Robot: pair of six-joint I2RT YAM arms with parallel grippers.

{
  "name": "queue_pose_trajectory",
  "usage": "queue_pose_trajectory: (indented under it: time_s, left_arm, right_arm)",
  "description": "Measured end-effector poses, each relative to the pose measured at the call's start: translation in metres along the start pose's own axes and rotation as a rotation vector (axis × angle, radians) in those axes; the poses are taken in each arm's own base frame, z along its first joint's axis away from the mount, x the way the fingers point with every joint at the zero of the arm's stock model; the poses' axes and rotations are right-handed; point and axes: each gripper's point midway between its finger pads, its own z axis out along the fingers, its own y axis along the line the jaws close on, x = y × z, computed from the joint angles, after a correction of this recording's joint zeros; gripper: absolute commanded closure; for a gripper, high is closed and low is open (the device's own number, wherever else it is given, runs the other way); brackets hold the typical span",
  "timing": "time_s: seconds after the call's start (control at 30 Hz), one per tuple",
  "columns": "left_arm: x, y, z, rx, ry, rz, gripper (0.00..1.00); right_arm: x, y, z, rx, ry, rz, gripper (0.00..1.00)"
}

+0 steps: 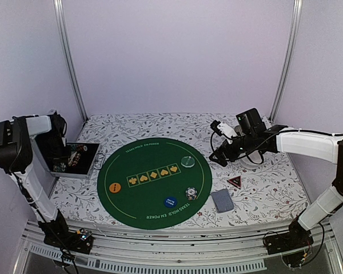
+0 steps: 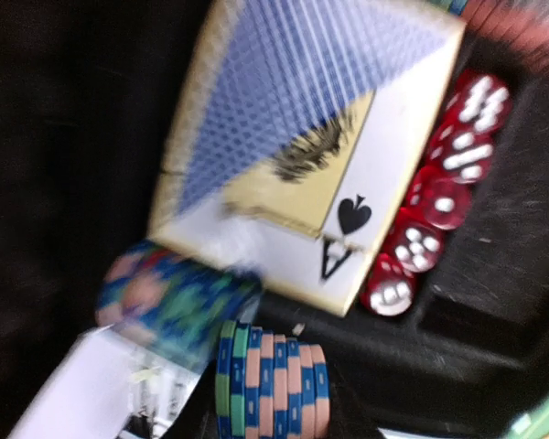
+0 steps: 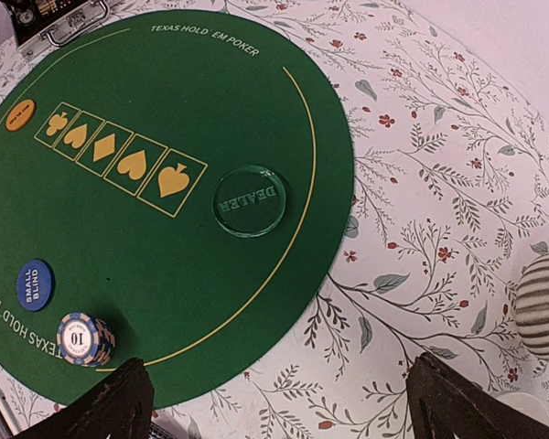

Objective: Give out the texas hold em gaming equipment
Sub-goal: Pick up the pile of poker chips from the chip case, then pass from the left arm to the right

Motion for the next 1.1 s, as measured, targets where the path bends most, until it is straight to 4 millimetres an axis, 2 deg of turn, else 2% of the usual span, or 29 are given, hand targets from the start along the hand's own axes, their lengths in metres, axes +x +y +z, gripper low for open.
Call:
queue_pose_trajectory:
  time_s: [0.07, 0.17, 0.2, 0.27, 0.3, 0.4, 0.53, 0.63, 0.73, 0.8, 0.87, 0.93, 1.0, 1.1]
  left_arm:
    - [-0.009, 0.005, -0.025, -0.012, -0.078, -0.01, 1.0]
    - [-0.029, 0.011, -0.074, 0.005, -0.232, -0.036, 1.0]
    - [-0.037, 0.009, -0.097, 0.028, -0.302, -0.041, 1.0]
    - [-0.046, 0.001, -0.131, 0.078, -0.404, -0.033, 1.0]
    - [-0.048, -0.01, -0.152, 0.122, -0.466, -0.017, 1.0]
    - [-0.045, -0.047, -0.194, 0.263, -0.568, 0.05, 1.0]
    - [-0.026, -0.113, -0.233, 0.531, -0.611, 0.141, 1.0]
    - [0.001, -0.162, -0.255, 0.74, -0.597, 0.202, 1.0]
    - [0.037, -0.204, -0.271, 0.93, -0.553, 0.261, 1.0]
    - [0.063, -0.225, -0.274, 1.043, -0.504, 0.293, 1.0]
    - [0.089, -0.241, -0.267, 1.131, -0.433, 0.316, 1.0]
    - [0.109, -0.25, -0.255, 1.186, -0.357, 0.322, 1.0]
    - [0.121, -0.254, -0.245, 1.217, -0.302, 0.319, 1.0]
    - [0.132, -0.257, -0.243, 1.267, -0.265, 0.321, 1.0]
  right_arm:
    - [0.0, 0.0, 0.0, 0.0, 0.0, 0.0, 0.01]
    - [-0.001, 0.0, -0.002, 0.001, -0.002, 0.0, 0.01]
    - [-0.003, 0.0, -0.005, 0.002, -0.006, -0.001, 0.01]
    - [-0.007, 0.0, -0.01, 0.005, -0.019, -0.002, 0.01]
    - [-0.013, 0.0, -0.015, 0.008, -0.035, -0.002, 0.01]
    - [-0.028, 0.0, -0.024, 0.014, -0.072, -0.004, 0.0]
    - [-0.068, 0.012, -0.036, 0.013, -0.16, -0.031, 0.01]
    - [-0.113, 0.053, -0.042, -0.027, -0.261, -0.115, 0.03]
    - [-0.157, 0.11, -0.039, -0.097, -0.365, -0.21, 0.04]
    - [-0.18, 0.145, -0.031, -0.137, -0.413, -0.258, 0.05]
    - [-0.197, 0.181, -0.017, -0.169, -0.446, -0.305, 0.06]
    - [-0.203, 0.215, -0.001, -0.199, -0.457, -0.348, 0.07]
    - [-0.202, 0.241, 0.014, -0.216, -0.45, -0.382, 0.08]
    - [-0.197, 0.271, 0.036, -0.221, -0.434, -0.431, 0.11]
